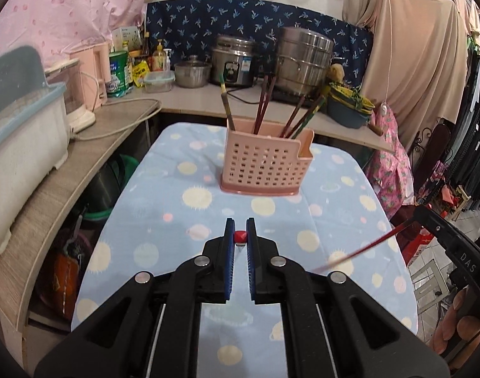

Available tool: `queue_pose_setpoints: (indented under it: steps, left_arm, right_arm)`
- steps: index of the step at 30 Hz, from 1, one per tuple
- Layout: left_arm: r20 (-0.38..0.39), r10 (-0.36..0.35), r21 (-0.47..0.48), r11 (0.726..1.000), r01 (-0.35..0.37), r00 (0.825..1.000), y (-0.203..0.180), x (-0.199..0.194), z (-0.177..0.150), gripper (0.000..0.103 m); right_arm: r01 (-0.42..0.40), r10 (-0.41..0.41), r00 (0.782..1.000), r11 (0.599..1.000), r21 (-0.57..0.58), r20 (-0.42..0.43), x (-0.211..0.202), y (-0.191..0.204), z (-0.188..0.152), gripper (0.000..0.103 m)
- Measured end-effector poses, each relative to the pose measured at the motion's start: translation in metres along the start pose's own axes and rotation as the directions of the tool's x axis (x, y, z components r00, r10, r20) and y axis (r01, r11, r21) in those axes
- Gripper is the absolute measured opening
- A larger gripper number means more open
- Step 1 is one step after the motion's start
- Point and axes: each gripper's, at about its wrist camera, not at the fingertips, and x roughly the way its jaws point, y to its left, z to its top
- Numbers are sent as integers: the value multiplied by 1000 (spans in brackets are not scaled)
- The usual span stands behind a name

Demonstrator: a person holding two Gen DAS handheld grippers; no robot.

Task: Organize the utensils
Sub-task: 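Lift both red chopsticks and carry them over the pink basket, then drop both red chopsticks into the pink basket and open both tools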

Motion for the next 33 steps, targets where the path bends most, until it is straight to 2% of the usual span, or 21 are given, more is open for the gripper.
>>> queue_pose_setpoints:
  steps: [6, 13, 17, 24, 29, 33]
  left_arm:
    - [22, -1, 14, 1000, 1, 1000, -6, 9, 20, 7]
    - [22, -1, 18, 1000, 1, 1000, -8, 21, 31, 7]
    - [46, -13, 11, 1000, 12, 999, -7, 21, 51, 7]
    - [149, -40, 4, 999, 40, 988, -9, 7, 111, 7]
    - [242, -44, -4, 999, 47, 969, -13, 0, 163, 7]
    - [305, -36, -13, 999, 42, 952, -14, 1, 198, 7]
  right_arm:
    - [-1, 1, 1000, 1000, -10, 9, 17, 3, 18, 7]
    - [-1, 1, 1000, 1000, -10, -7, 34, 2, 20, 7]
    - [-7, 7, 1000, 1000, -13, 7, 38, 5, 31, 7]
    - [-50, 53, 991, 998, -25, 125, 39, 16, 98, 7]
    - [-78, 81, 972, 997, -23, 220, 45, 26, 154, 7]
    - [-77, 82, 961, 997, -29, 264, 58, 36, 190, 7]
